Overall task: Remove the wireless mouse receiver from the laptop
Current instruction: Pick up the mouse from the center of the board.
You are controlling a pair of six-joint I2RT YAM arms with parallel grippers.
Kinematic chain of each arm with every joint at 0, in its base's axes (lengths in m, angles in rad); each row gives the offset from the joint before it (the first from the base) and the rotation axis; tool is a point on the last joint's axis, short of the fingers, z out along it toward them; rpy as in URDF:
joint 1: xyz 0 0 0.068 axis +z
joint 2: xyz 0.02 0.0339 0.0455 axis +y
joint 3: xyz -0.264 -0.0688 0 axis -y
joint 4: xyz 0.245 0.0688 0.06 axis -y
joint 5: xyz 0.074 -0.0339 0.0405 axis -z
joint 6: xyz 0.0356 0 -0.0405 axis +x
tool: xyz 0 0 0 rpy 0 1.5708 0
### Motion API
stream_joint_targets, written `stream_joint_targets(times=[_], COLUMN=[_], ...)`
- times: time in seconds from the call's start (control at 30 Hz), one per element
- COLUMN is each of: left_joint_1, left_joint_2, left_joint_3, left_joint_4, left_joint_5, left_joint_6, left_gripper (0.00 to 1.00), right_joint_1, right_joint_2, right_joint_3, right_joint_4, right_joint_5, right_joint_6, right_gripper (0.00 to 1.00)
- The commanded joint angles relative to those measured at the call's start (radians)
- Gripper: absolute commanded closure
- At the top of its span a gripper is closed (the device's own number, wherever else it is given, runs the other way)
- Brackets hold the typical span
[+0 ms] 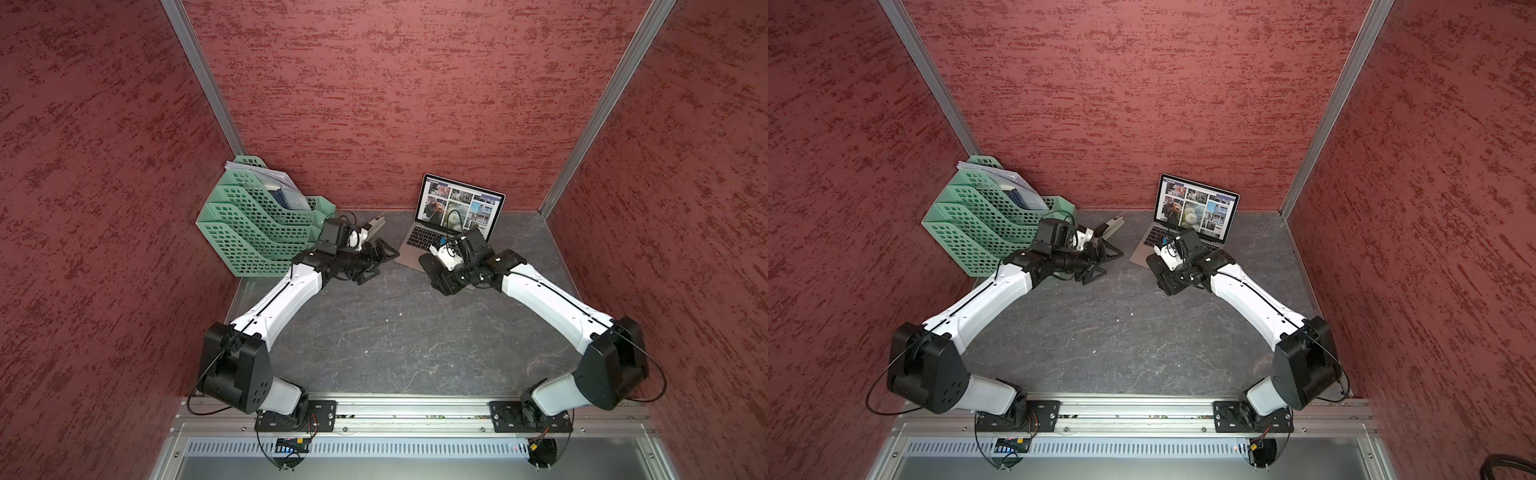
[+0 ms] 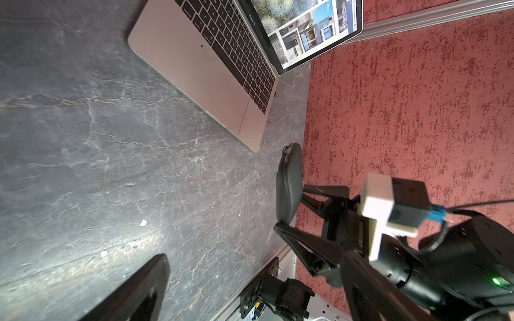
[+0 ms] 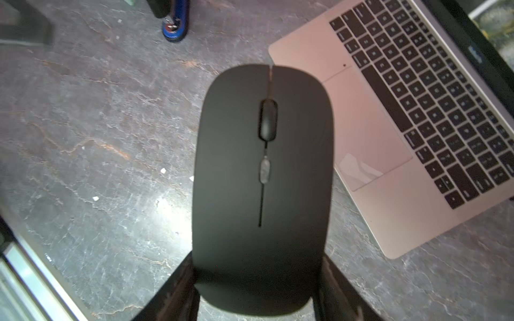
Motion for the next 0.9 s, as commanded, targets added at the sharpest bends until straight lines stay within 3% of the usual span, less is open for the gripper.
stream_joint_targets(times=[0.0,0.4,0.73,0.87], left_joint_1=[-0.029,-0.073,-0.127,-0.139], left_joint_2=[0.033,0.041,0.098,0.100], left_joint_3=[-0.028,-0.085,-0.087,-0.099], left_joint_4=[0.142,0.323,0.401,0.424], left_joint_5=[-0.001,-0.113,-0.111,-0.111], left_joint_6=[-0.067,-0.121,-0.170,-0.189], left_gripper=[0.00,0.00,0.00,0.06], right_joint_1=[0.024,0.066,0.076,0.076], right_joint_2=[-0.003,0.065,0.083,0.095], right_joint_3=[0.061,0.104,0.119,0.131], right_joint_4=[-0.020,-0.046,-0.021,-0.017], right_joint_5=[-0.086,-0.155,-0.154,-0.147], right_joint_6=[-0.045,-0.067,-0.066,-0.067], right_gripper=[0.39,0.39,0.39,0.39])
